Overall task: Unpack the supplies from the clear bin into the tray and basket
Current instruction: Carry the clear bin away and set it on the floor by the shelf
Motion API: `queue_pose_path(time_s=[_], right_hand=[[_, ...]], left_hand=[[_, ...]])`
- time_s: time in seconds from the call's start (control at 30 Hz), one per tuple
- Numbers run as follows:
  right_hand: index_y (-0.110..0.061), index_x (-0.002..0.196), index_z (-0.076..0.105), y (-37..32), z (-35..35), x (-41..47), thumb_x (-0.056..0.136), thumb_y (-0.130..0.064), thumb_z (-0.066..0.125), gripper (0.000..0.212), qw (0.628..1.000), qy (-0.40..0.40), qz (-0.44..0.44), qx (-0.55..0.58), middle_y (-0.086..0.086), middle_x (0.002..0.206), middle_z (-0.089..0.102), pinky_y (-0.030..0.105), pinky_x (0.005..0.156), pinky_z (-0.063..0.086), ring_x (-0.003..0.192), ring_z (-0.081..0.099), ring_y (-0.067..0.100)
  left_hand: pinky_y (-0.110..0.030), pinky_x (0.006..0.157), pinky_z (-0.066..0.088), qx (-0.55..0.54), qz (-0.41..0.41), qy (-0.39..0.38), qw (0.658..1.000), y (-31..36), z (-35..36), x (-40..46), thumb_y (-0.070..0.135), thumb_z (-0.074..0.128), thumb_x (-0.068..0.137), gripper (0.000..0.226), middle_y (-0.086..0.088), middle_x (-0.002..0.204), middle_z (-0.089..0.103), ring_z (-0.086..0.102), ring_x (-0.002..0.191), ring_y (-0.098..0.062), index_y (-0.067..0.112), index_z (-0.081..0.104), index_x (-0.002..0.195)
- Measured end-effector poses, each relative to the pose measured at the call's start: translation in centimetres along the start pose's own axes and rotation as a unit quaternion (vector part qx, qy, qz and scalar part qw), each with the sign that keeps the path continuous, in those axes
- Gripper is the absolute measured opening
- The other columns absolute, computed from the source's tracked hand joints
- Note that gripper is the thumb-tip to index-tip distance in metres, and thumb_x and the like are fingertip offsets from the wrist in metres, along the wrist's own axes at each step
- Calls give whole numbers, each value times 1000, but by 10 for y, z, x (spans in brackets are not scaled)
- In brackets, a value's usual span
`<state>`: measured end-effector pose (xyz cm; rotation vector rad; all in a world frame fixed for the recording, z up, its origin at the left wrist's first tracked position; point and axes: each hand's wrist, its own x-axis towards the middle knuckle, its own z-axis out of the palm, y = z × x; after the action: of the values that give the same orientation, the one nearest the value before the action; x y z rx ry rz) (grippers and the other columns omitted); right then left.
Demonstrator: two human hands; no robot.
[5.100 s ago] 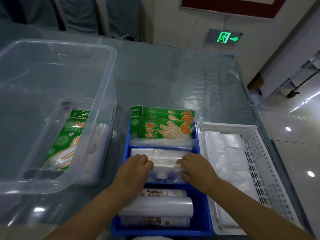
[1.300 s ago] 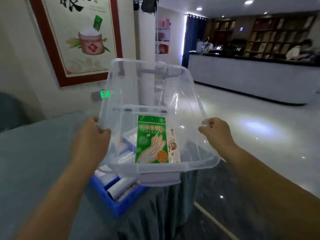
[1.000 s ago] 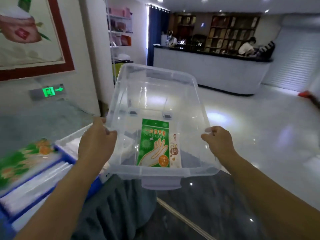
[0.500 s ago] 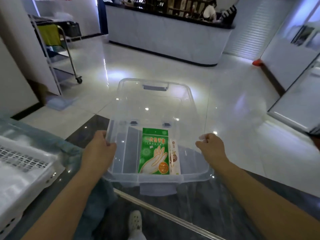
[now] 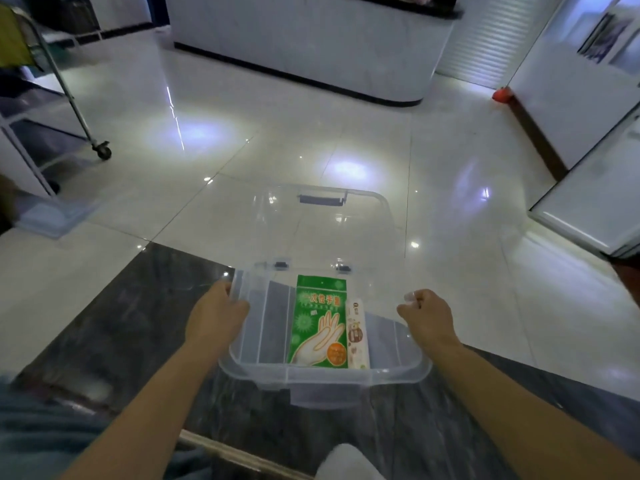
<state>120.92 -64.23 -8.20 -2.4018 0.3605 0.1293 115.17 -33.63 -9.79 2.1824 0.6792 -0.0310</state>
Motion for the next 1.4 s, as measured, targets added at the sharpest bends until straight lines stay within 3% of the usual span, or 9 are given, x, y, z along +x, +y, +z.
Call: queue_pose_path(time_s=[0.23, 0.37, 0.47, 0.67, 0.8, 0.93, 1.17, 1.4], right_hand=[[-9, 110, 56, -43, 33, 157, 90, -16, 58, 21, 1000, -3, -12, -17, 2, 97, 54, 19, 67, 39, 80, 51, 13], [-8, 114, 55, -89, 55, 264, 90, -17, 58, 26, 999, -30, -25, -5, 1, 99, 52, 26, 78, 39, 88, 50, 16], [-9, 114, 54, -135, 72, 340, 89, -18, 59, 27, 997, -61, -37, -2, 4, 100, 55, 28, 75, 41, 86, 52, 18], [-7, 112, 58, -236, 120, 462, 85, -15, 62, 28, 990, -107, -92, -13, 5, 94, 57, 25, 71, 38, 81, 54, 18], [-6, 108, 59, -307, 173, 538, 84, -14, 62, 25, 982, -136, -128, -11, 4, 87, 57, 22, 56, 38, 75, 54, 18], [-6, 111, 60, -382, 231, 611, 83, -13, 62, 29, 982, -136, -133, -2, 4, 91, 58, 26, 69, 42, 79, 56, 17], [-5, 110, 62, -519, 302, 728, 82, -12, 63, 29, 983, -142, -109, 32, 7, 91, 62, 28, 71, 42, 81, 59, 23], [-7, 110, 60, -615, 355, 855, 86, -17, 62, 26, 983, -139, -109, 57, 5, 94, 61, 28, 73, 42, 85, 58, 21]], left_hand=[[-20, 51, 39, -26, -8, -7, 1000, 46, 38, 140, 17, 58, 89, 12, 6, 77, 54, 52, 66, -7, 16, 50, 97], [-22, 57, 41, -10, -39, 17, 999, 82, 45, 234, 17, 59, 88, 24, -6, 96, 63, 59, 76, -18, 8, 55, 110], [-32, 68, 44, -15, -74, 51, 996, 108, 41, 300, 18, 58, 85, 32, -11, 103, 65, 61, 90, -28, 8, 55, 116], [-32, 70, 45, -30, -128, 105, 986, 127, 19, 413, 20, 58, 86, 34, -11, 104, 65, 62, 93, -29, 10, 55, 119], [-31, 68, 43, -34, -150, 142, 978, 126, -2, 503, 18, 58, 86, 33, -9, 97, 63, 60, 87, -27, 8, 55, 117], [-31, 71, 44, -27, -145, 151, 977, 128, -32, 612, 18, 57, 88, 35, -6, 94, 59, 60, 89, -27, 9, 52, 121], [-24, 69, 38, -23, -141, 156, 977, 150, -104, 799, 21, 57, 90, 37, -2, 91, 56, 54, 77, -19, 10, 50, 124], [-23, 52, 36, -30, -125, 148, 981, 180, -131, 965, 21, 59, 89, 37, 1, 79, 54, 53, 69, -16, 9, 51, 123]])
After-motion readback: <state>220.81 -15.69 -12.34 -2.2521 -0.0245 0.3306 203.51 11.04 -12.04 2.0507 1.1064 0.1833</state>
